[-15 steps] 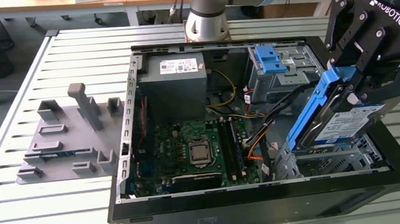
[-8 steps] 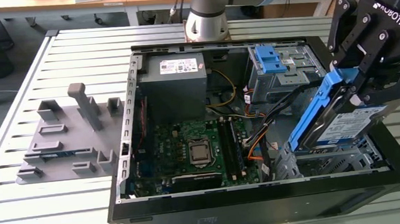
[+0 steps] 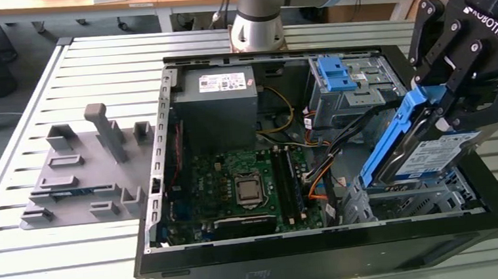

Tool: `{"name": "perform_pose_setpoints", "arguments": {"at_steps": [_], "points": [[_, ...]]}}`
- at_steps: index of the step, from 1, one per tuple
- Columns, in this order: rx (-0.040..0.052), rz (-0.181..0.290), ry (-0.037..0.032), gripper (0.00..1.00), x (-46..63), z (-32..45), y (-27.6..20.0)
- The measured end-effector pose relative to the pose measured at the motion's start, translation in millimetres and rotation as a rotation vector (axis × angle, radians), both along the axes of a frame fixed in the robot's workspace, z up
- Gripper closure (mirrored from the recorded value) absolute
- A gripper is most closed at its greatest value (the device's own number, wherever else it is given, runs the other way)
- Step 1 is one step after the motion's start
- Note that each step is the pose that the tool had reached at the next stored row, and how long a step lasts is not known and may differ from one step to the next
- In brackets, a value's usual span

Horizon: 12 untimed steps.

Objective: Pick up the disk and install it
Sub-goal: 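Insert the disk into the insertion slot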

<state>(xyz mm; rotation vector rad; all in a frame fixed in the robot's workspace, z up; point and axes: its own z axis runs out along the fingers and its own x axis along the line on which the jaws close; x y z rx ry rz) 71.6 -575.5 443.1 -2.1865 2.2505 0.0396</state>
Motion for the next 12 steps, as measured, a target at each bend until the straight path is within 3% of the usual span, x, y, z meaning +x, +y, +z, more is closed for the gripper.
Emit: {"name": "perform_pose_setpoints", "arguments": {"at_steps": [12], "points": [[0.0001,0.0,0.0,0.64,1.7,-4.5,0.6]]}}
